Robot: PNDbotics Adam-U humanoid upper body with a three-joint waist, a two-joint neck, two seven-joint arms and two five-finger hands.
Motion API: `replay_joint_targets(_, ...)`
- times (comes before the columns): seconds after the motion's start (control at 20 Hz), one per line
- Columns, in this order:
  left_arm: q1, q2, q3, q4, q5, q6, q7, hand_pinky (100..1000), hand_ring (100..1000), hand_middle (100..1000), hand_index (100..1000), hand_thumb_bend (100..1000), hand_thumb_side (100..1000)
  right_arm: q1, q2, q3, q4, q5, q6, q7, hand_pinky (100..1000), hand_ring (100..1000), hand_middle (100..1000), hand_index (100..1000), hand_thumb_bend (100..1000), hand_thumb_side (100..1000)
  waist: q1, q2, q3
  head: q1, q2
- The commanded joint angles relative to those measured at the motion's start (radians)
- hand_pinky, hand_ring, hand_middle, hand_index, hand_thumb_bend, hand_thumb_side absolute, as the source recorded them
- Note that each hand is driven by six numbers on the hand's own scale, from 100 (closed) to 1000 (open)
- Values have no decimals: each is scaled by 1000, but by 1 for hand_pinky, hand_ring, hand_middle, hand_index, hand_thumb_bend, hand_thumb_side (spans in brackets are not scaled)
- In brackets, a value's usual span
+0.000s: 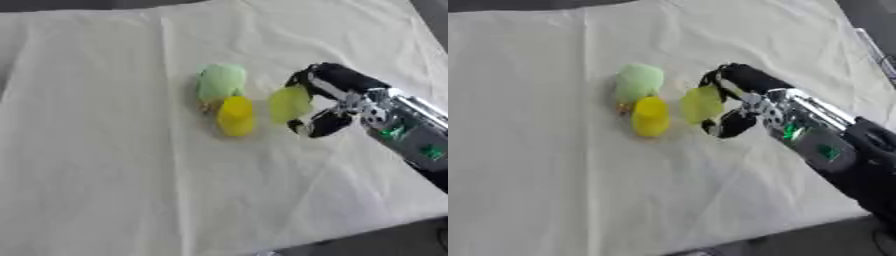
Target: Pick up the objects with one hand, pass them to the other hand, and then place them into the box on the other side of the table.
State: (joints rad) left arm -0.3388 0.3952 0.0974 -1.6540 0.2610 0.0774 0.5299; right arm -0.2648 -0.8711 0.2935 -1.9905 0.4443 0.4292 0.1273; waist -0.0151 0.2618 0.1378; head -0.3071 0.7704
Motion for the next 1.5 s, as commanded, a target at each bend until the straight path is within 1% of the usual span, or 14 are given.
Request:
replay_joint_targets(0.05, -30, 47, -4, -20, -7, 4, -12, 848, 675, 727, 727, 146, 656, -15, -11, -23, -9, -86, 10, -119, 484, 531, 369, 501, 334, 100, 16, -28, 9, -17, -17)
replay_joint_targets(0.1, -38, 54, -8, -20, -9, 8, -18, 848, 675, 727, 727, 145, 652, -17, -7, -22, -9, -107, 16, -145, 469, 527, 367, 500, 334, 100, 16, -29, 16, -25, -19)
replay_joint_targets(0.15, -53, 70, -16, -22, -14, 12, -26, 849, 676, 727, 727, 136, 629, -21, -1, -20, -9, -127, 24, -173, 428, 516, 362, 496, 335, 100, 16, -31, 25, -35, -22)
replay_joint_targets(0.25, -86, 108, -34, -23, -24, 27, -46, 848, 677, 728, 728, 127, 604, -29, 8, -14, -9, -166, 37, -231, 414, 511, 360, 495, 338, 100, 16, -37, 38, -45, -22)
replay_joint_targets(0.4, -153, 170, -77, -23, -43, 57, -95, 847, 677, 727, 727, 120, 568, -44, 22, 0, -9, -233, 63, -323, 395, 503, 353, 490, 334, 100, 15, -46, 51, -51, -22)
replay_joint_targets(0.6, -258, 231, -150, -10, -67, 114, -182, 845, 680, 734, 734, 106, 536, -64, 41, 27, -9, -303, 97, -413, 392, 502, 375, 510, 345, 100, 12, -55, 68, -58, -26)
replay_joint_targets(0.7, -314, 254, -196, 16, -79, 152, -232, 843, 680, 735, 736, 103, 525, -76, 53, 41, -9, -328, 115, -450, 386, 500, 383, 519, 344, 100, 11, -59, 79, -67, -27)
replay_joint_targets(0.8, -375, 272, -246, 43, -95, 183, -281, 842, 685, 739, 743, 113, 489, -90, 64, 55, -9, -352, 128, -482, 380, 501, 391, 529, 336, 100, 11, -61, 88, -73, -32)
replay_joint_targets(0.95, -473, 288, -321, 70, -145, 217, -374, 840, 693, 746, 755, 143, 451, -112, 76, 77, -9, -378, 137, -505, 380, 503, 398, 537, 337, 100, 10, -65, 100, -82, -39)
replay_joint_targets(1.1, -560, 282, -381, 96, -203, 240, -468, 838, 699, 750, 762, 172, 419, -129, 85, 93, -9, -388, 147, -504, 378, 502, 398, 537, 335, 100, 9, -68, 117, -92, -44)
replay_joint_targets(1.3, -653, 252, -442, 126, -268, 247, -563, 836, 706, 753, 768, 206, 387, -150, 93, 102, -9, -396, 160, -500, 375, 501, 397, 537, 334, 100, 9, -68, 147, -109, -49)
replay_joint_targets(1.5, -742, 211, -513, 141, -311, 260, -649, 835, 717, 762, 778, 250, 358, -163, 95, 105, -9, -391, 164, -495, 375, 499, 399, 539, 339, 100, 10, -69, 166, -139, -41)
